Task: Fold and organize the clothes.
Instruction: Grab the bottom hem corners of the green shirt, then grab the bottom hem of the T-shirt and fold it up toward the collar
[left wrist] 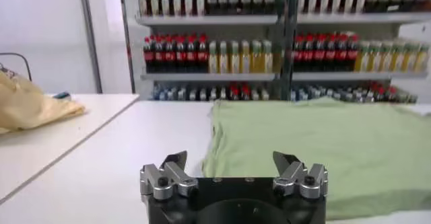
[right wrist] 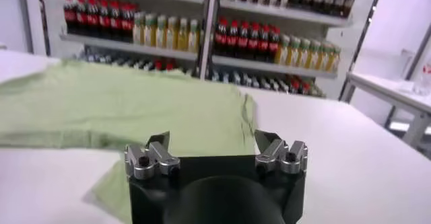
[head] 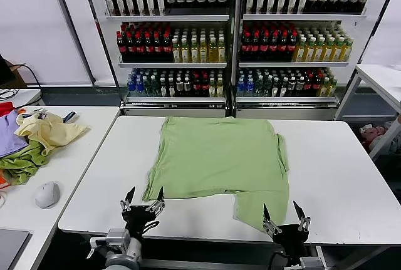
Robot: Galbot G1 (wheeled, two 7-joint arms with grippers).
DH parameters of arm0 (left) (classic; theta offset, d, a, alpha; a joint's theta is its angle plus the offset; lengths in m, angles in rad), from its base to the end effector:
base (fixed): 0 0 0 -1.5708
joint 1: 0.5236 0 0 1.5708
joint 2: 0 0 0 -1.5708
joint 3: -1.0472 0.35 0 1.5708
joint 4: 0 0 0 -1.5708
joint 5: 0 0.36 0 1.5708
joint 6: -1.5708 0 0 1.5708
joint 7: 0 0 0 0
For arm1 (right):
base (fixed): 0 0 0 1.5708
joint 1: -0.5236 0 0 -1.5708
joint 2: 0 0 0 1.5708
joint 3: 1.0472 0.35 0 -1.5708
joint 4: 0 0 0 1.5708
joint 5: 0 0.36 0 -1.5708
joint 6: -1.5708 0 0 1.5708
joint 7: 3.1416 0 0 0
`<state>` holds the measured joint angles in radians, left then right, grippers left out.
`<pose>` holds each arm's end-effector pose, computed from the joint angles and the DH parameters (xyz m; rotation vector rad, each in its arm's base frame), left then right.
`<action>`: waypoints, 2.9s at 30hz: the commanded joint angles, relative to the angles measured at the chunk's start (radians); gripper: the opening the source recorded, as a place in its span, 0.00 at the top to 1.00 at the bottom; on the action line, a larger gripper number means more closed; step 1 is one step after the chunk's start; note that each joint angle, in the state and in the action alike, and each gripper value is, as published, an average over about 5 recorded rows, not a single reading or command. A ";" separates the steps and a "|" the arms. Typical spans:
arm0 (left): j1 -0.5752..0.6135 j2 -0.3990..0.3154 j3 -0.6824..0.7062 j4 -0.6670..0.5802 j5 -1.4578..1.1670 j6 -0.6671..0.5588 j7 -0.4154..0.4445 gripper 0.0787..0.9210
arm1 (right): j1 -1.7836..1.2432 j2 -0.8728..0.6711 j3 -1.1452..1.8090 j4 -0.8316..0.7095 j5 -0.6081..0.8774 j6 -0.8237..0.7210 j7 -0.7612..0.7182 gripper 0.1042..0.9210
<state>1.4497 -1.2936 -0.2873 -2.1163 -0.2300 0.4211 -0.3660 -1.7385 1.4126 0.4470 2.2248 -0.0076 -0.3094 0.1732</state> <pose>0.2061 -0.0246 -0.2798 0.0063 -2.7986 -0.0678 0.1348 0.0010 -0.2839 -0.0379 -2.7945 0.1943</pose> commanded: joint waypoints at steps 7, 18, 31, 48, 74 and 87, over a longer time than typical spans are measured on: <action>-0.160 0.010 0.017 0.169 0.022 0.129 -0.045 0.12 | 0.009 0.021 -0.018 -0.058 -0.017 -0.037 0.038 0.12; -0.151 0.025 0.037 0.175 -0.049 0.162 -0.044 0.12 | 0.023 0.040 -0.029 -0.086 -0.029 -0.037 0.056 0.12; -0.153 0.037 0.036 0.190 -0.116 0.163 -0.058 0.42 | 0.032 0.034 -0.026 -0.118 0.044 -0.053 0.062 0.51; -0.078 0.054 0.031 0.024 -0.140 0.081 -0.012 0.94 | -0.001 -0.012 -0.006 -0.037 0.084 0.047 -0.026 0.97; -0.358 0.153 0.061 0.224 -0.196 0.029 0.041 0.95 | 0.498 -0.162 0.045 -0.234 0.258 0.056 -0.029 0.97; -0.562 0.143 0.162 0.497 -0.114 0.025 0.056 0.95 | 0.781 -0.169 -0.092 -0.525 0.239 0.025 -0.025 0.97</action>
<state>1.0551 -1.1496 -0.1918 -1.8346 -0.3930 0.4505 -0.3139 -1.1393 1.2577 0.4117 1.8615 0.2270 -0.2787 0.1474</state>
